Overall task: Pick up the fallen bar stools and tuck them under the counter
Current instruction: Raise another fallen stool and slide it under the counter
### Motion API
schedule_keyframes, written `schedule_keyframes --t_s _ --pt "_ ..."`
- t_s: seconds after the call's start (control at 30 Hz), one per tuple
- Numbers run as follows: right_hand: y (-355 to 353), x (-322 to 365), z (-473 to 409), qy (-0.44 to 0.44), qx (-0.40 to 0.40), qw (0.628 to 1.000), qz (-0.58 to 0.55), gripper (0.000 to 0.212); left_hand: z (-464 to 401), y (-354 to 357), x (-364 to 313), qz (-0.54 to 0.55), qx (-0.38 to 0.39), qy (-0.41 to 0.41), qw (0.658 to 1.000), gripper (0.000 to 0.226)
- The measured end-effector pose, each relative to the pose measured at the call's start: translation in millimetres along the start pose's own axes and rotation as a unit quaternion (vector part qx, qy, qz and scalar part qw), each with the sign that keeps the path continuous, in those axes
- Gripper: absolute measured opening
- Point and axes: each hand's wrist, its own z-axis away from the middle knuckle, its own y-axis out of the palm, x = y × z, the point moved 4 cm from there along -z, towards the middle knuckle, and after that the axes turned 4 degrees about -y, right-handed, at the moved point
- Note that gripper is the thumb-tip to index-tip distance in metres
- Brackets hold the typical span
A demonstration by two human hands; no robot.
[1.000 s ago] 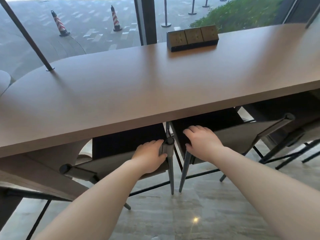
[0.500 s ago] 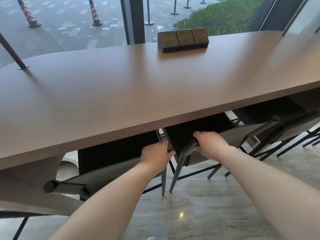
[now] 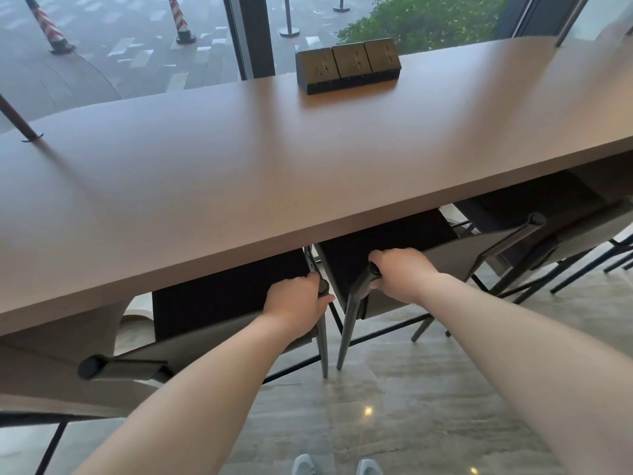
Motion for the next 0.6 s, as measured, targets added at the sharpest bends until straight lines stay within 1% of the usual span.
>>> schedule_keyframes --t_s 0.13,0.23,0.4,0.6 --pt "-0.9 0.0 -0.1 -0.017 -0.004 1.0 -0.004 0.035 1.1 0.3 -0.8 -0.005 0.001 -0.014 1.0 0.046" --pt "-1.7 1.3 0.3 -0.026 -0.003 1.0 0.001 0.037 1.7 0.0 -1.7 0.008 -0.003 -0.032 0.999 0.045" --pt "-1.3 0.4 1.0 -0.033 -0.014 0.999 -0.01 0.038 2.7 -1.0 -3.6 0.001 0.006 -0.058 0.998 0.048" --pt "1.4 -0.4 1.4 -0.04 -0.034 0.998 -0.041 0.038 7.6 -5.0 -8.7 0.043 0.014 -0.104 0.994 0.041"
